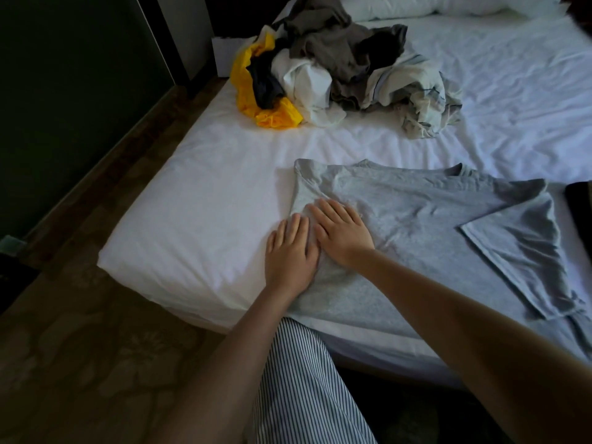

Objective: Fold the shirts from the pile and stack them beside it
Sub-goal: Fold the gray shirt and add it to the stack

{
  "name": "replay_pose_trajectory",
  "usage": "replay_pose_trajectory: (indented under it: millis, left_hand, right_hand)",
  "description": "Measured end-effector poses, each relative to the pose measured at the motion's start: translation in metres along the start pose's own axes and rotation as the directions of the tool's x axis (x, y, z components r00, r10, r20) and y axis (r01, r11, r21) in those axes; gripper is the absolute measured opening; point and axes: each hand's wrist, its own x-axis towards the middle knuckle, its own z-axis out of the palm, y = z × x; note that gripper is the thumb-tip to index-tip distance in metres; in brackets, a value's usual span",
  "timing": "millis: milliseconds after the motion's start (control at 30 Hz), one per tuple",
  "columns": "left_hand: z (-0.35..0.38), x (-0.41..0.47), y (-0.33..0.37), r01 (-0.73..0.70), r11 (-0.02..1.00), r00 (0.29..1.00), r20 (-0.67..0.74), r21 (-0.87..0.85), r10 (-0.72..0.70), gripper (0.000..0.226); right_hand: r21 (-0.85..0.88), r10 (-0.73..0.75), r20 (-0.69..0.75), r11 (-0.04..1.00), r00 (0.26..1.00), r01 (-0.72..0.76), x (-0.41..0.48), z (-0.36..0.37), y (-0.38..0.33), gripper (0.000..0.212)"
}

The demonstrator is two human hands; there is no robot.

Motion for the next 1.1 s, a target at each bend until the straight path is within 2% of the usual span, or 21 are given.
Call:
replay_pose_trajectory:
  millis: [33,67,100,133,167,200,267,333,367,433,533,633,667,733,867,967,1100]
  left_hand:
    - [-0.002,0.004,-0.004,0.036,0.988,0.999,0.041,-0.15,-0.03,0.053]
    - [-0.01,0.007,-0.006,0.113,0.907,0.993,0.081,-0.407,-0.087,0.045]
    - [-0.022,0.01,-0.006,0.206,0.711,0.978,0.118,-0.672,-0.172,0.034]
    - [-0.034,0.013,-0.008,0.284,0.456,0.945,0.166,-0.843,-0.282,0.026]
    - [-0.043,0.018,-0.012,0.325,0.255,0.901,0.216,-0.91,-0.377,0.023]
    - [-0.049,0.026,-0.018,0.355,0.176,0.862,0.249,-0.918,-0.441,0.022]
    - [-0.054,0.045,-0.031,0.435,0.184,0.81,0.294,-0.881,-0.507,0.019]
    - [-0.055,0.066,-0.037,0.538,0.235,0.769,0.357,-0.809,-0.53,0.014]
    - [-0.054,0.076,-0.036,0.582,0.265,0.758,0.395,-0.769,-0.519,0.01]
    - [-0.053,0.093,-0.031,0.618,0.332,0.76,0.433,-0.712,-0.485,0.016]
    - [-0.05,0.114,-0.02,0.628,0.354,0.766,0.471,-0.693,-0.437,0.016]
    - [-0.046,0.129,-0.01,0.657,0.331,0.75,0.543,-0.677,-0.378,0.008]
    - [-0.043,0.133,-0.009,0.665,0.323,0.743,0.553,-0.673,-0.378,0.011]
    - [-0.041,0.14,-0.009,0.682,0.321,0.727,0.563,-0.657,-0.394,0.017]
    - [-0.039,0.149,-0.011,0.706,0.339,0.704,0.564,-0.622,-0.431,0.021]
    - [-0.035,0.148,-0.013,0.711,0.342,0.697,0.552,-0.614,-0.457,0.027]
    - [-0.034,0.144,-0.01,0.691,0.339,0.711,0.516,-0.638,-0.478,0.014]
  right_hand:
    - [0.012,0.019,-0.017,1.0,1.0,-0.019,-0.003,0.0,0.001,0.05]
    - [0.027,0.04,-0.027,0.999,0.999,-0.039,-0.008,0.0,0.002,0.053]
    - [0.055,0.058,-0.039,0.997,0.998,-0.055,-0.013,0.0,0.001,0.061]
    - [0.094,0.069,-0.058,0.993,0.996,-0.063,-0.02,0.0,0.0,0.071]
    - [0.137,0.08,-0.081,0.988,0.994,-0.068,-0.027,-0.002,-0.004,0.079]
    - [0.175,0.087,-0.104,0.982,0.991,-0.068,-0.033,-0.003,-0.008,0.084]
    - [0.234,0.052,-0.163,0.972,0.985,-0.013,-0.043,-0.005,-0.024,0.081]
    - [0.269,-0.048,-0.231,0.957,0.972,0.112,-0.053,-0.006,-0.047,0.063]
    - [0.273,-0.095,-0.277,0.946,0.956,0.173,-0.059,-0.004,-0.059,0.052]
    - [0.219,-0.177,-0.312,0.943,0.934,0.252,-0.075,0.006,-0.081,0.04]
    - [0.097,-0.247,-0.21,0.958,0.946,0.272,-0.089,0.023,-0.099,0.05]
    - [0.025,-0.177,-0.163,0.983,0.971,0.183,-0.081,0.032,-0.098,0.079]
    - [0.018,-0.137,-0.165,0.99,0.977,0.142,-0.077,0.032,-0.096,0.083]
    - [0.032,-0.084,-0.203,0.995,0.976,0.092,-0.072,0.03,-0.092,0.075]
    - [0.184,-0.123,-0.235,0.968,0.964,0.169,-0.072,0.028,-0.082,0.025]
    - [0.45,-0.08,-0.178,0.88,0.981,0.153,-0.075,0.022,-0.074,0.024]
    - [0.683,0.046,-0.145,0.727,0.988,0.067,-0.089,0.008,-0.057,0.033]
